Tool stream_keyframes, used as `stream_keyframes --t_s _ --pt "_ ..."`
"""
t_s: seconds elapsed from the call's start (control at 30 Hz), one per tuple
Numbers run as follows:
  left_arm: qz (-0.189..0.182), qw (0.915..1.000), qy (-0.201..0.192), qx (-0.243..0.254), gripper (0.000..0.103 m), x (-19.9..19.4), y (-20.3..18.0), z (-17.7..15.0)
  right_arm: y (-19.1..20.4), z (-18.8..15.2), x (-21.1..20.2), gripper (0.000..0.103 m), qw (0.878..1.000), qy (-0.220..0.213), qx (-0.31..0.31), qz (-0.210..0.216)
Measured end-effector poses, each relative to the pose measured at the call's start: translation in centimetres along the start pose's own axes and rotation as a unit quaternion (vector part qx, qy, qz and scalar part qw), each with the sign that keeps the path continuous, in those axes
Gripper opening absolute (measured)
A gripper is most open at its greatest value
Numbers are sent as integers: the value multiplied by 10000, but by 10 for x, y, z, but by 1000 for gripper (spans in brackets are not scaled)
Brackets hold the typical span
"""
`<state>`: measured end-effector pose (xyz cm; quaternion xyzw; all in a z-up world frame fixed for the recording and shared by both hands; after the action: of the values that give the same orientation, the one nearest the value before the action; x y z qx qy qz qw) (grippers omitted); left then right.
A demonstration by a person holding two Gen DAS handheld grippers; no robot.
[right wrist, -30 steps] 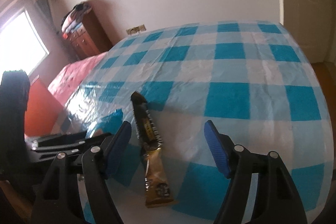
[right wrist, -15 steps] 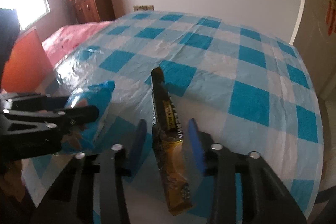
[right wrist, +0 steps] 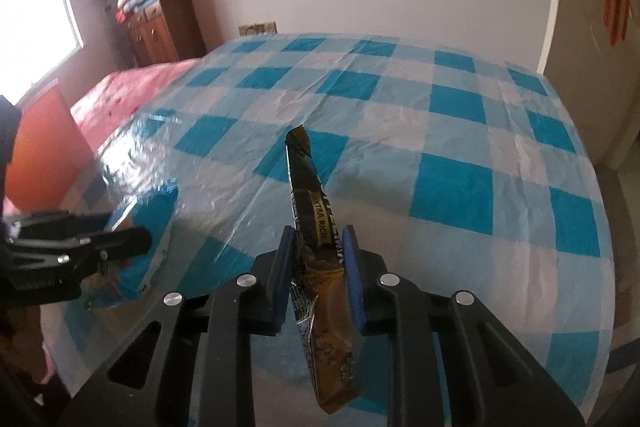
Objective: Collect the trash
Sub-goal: 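Carry the wipes pack and snack wrapper over the orange bucket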
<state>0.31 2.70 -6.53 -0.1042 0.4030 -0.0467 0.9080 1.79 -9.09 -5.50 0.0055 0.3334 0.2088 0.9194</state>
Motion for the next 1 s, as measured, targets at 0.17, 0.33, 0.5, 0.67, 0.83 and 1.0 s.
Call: stream_keyframes --t_s 0.17,0.33,0.5,0.67,0.83,1.0 --pt "-120 9999 1 -12 49 -5 4 -3 -13 4 -6 24 9989 -153 434 53" --pt "-185 9998 -78 41 49 -13 9 -2 -21 6 -7 24 9940 -242 1054 192" --pt "-223 9994 -227 116 49 -23 14 4 -22 10 -14 24 9887 -363 1431 255" --pt "-231 9989 -355 216 49 -32 19 8 -24 9 -19 24 9803 -407 1894 377" --pt "-175 9980 -528 313 49 -41 26 16 -23 10 -28 24 9724 -443 2233 514" --pt "-61 9965 -715 418 49 -55 36 23 -13 18 -40 24 9685 -512 2354 626"
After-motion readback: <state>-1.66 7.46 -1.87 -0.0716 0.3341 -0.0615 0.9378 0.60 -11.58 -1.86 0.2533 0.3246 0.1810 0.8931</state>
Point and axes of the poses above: each gripper's, at about its wrist camera, not at the fingertips, and x roughly the way its jaws point, y to its left, z to its top, the point moved 10 cm from there along x, roughly the way its jaws point, and after that the axes turned 10 degrees about -y, right-handed, at the moved point
